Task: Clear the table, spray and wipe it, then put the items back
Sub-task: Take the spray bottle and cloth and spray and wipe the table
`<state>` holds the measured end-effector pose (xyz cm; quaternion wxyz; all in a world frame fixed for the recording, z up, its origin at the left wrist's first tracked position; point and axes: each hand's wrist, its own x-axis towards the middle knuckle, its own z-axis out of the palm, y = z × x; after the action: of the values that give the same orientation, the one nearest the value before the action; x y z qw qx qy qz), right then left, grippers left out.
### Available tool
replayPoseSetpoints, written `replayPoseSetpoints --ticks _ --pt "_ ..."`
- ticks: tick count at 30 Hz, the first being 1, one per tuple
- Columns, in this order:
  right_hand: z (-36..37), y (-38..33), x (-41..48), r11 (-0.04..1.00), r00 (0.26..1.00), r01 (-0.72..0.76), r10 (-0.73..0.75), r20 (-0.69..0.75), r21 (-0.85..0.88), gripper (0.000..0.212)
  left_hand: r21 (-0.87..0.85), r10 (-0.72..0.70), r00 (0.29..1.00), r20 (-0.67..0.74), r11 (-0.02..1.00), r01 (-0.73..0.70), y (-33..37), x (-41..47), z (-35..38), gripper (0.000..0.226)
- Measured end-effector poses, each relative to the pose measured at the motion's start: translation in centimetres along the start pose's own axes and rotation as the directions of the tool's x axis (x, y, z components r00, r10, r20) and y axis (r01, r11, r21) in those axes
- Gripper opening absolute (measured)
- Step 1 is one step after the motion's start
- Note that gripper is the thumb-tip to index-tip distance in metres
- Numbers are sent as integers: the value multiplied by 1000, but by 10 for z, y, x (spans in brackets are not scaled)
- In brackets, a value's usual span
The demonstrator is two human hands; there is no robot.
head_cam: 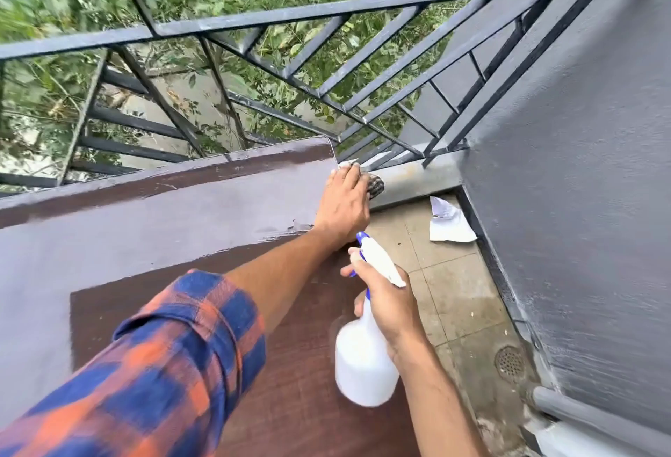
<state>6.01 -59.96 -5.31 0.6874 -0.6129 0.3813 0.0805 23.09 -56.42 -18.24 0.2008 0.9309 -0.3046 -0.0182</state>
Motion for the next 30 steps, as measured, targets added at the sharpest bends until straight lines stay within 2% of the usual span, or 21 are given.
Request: replayPoseSetpoints --ticks 8,13,18,22,26,30 --pt "19 7 -26 1000 1000 5 -5 9 -9 14 -61 138 990 0 989 -138 -6 -46 -4 45" --pt "44 9 -35 1000 1000 24 -23 15 -13 17 -111 110 994 -5 988 -110 -18 -71 -9 44" --pt "71 12 -40 997 999 43 -42 24 -69 13 -103 -71 997 -3 992 70 -58 -102 -34 52" --pt "97 13 -44 996 997 37 -31 71 -83 11 -71 -187 978 -96 981 181 -117 -125 -65 51" --pt "130 16 -51 995 991 38 -26 131 -90 8 -46 -381 905 -190 924 379 -187 -163 -98 49" --pt "163 20 -63 989 971 28 8 238 -147 13 -63 -577 771 -271 810 584 -244 -232 -128 49"
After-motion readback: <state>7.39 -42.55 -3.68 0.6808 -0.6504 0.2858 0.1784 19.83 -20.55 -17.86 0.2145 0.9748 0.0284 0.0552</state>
